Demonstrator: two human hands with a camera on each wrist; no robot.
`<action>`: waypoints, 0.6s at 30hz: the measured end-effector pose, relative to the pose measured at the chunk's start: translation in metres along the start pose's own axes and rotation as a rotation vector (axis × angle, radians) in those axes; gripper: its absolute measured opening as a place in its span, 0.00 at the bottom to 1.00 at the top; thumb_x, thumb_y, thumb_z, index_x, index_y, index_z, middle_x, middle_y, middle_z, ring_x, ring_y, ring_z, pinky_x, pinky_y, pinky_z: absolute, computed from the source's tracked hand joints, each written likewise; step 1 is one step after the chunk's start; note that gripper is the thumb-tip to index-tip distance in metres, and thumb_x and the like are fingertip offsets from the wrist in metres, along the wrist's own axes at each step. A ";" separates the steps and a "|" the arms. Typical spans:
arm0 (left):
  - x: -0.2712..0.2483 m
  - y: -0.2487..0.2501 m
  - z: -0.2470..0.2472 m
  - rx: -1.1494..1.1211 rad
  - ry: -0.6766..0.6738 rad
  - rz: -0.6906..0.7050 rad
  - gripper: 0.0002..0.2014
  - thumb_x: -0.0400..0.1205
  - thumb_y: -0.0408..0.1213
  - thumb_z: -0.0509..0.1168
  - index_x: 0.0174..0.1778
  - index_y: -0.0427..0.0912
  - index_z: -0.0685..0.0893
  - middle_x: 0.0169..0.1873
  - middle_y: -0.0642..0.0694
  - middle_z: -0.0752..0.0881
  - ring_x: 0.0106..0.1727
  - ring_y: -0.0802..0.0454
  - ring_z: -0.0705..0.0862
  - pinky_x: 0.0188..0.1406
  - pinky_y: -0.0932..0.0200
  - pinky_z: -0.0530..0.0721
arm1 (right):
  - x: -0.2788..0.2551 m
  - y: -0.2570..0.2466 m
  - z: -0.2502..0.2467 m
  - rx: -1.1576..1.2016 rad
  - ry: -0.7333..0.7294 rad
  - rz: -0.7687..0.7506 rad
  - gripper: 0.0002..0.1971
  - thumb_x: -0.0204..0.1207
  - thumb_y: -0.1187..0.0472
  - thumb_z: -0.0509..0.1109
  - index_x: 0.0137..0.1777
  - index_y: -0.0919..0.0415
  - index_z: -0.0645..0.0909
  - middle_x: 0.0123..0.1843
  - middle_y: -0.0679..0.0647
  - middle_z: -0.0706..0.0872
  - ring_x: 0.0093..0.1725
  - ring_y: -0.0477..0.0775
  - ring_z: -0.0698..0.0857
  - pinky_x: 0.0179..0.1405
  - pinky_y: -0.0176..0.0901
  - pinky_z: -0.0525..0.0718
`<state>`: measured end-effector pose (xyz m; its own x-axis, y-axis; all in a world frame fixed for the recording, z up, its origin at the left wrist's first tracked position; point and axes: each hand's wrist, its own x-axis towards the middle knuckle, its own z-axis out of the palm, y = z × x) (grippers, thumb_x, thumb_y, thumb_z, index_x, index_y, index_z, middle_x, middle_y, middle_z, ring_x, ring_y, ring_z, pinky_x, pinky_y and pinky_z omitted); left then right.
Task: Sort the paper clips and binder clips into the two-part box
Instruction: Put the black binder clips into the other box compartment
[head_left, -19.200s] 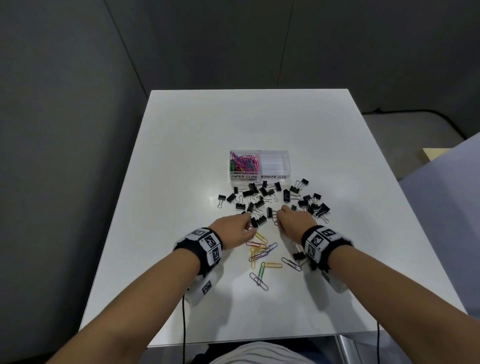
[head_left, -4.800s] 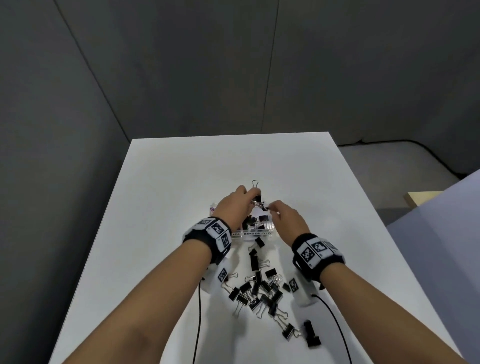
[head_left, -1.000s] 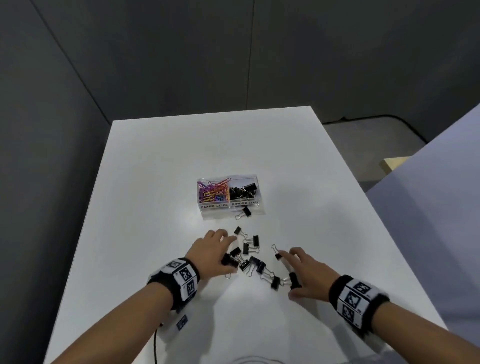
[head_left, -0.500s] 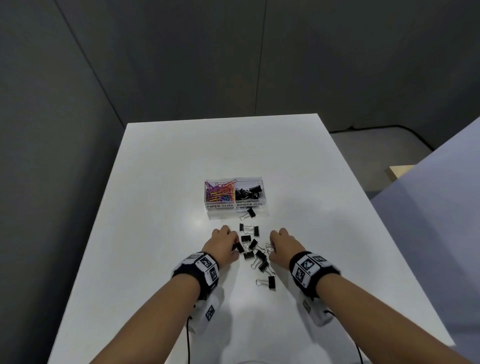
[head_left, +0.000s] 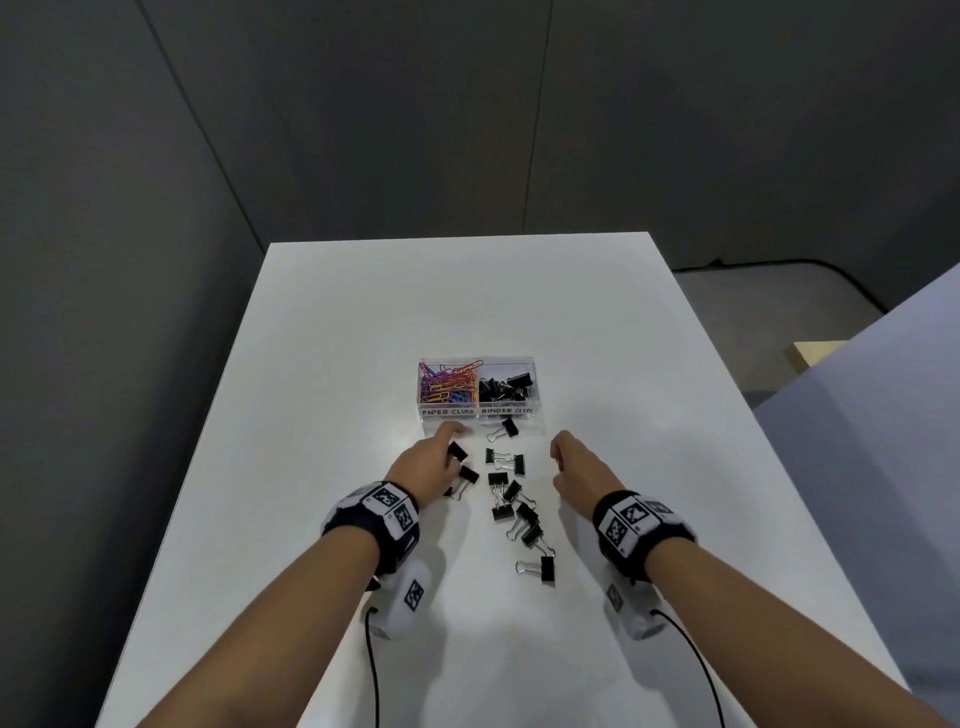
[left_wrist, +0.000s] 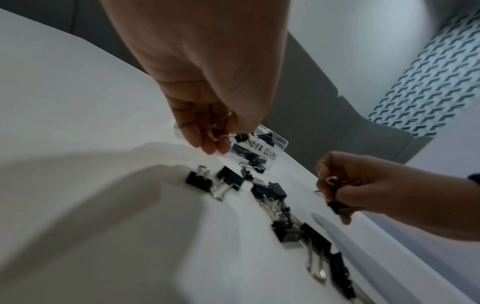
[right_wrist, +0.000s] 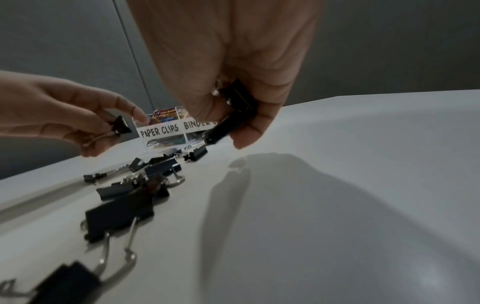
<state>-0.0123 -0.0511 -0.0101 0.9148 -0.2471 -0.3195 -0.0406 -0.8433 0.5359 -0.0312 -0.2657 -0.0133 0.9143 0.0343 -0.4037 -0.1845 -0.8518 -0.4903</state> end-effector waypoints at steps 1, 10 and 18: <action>-0.001 -0.004 -0.002 0.001 0.006 -0.014 0.20 0.83 0.29 0.54 0.71 0.45 0.69 0.44 0.39 0.85 0.39 0.44 0.81 0.33 0.57 0.75 | 0.000 0.000 -0.001 0.028 -0.002 -0.006 0.15 0.73 0.77 0.55 0.53 0.58 0.68 0.49 0.54 0.72 0.44 0.57 0.74 0.38 0.43 0.70; 0.001 -0.019 0.005 -0.027 -0.074 -0.154 0.13 0.80 0.41 0.62 0.58 0.41 0.71 0.62 0.38 0.73 0.46 0.46 0.78 0.48 0.57 0.75 | -0.004 0.000 -0.010 0.099 -0.019 0.053 0.12 0.79 0.70 0.53 0.39 0.65 0.77 0.42 0.59 0.80 0.40 0.55 0.78 0.31 0.37 0.71; 0.007 -0.009 0.022 0.113 -0.100 -0.179 0.23 0.78 0.41 0.69 0.65 0.37 0.69 0.63 0.37 0.74 0.59 0.39 0.81 0.58 0.50 0.80 | -0.018 -0.007 0.006 -0.154 -0.221 0.037 0.18 0.79 0.49 0.64 0.59 0.64 0.74 0.57 0.60 0.84 0.48 0.57 0.80 0.46 0.44 0.75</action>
<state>-0.0146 -0.0563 -0.0345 0.8672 -0.1299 -0.4808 0.0691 -0.9247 0.3744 -0.0484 -0.2575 -0.0071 0.8039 0.1006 -0.5862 -0.1437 -0.9235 -0.3557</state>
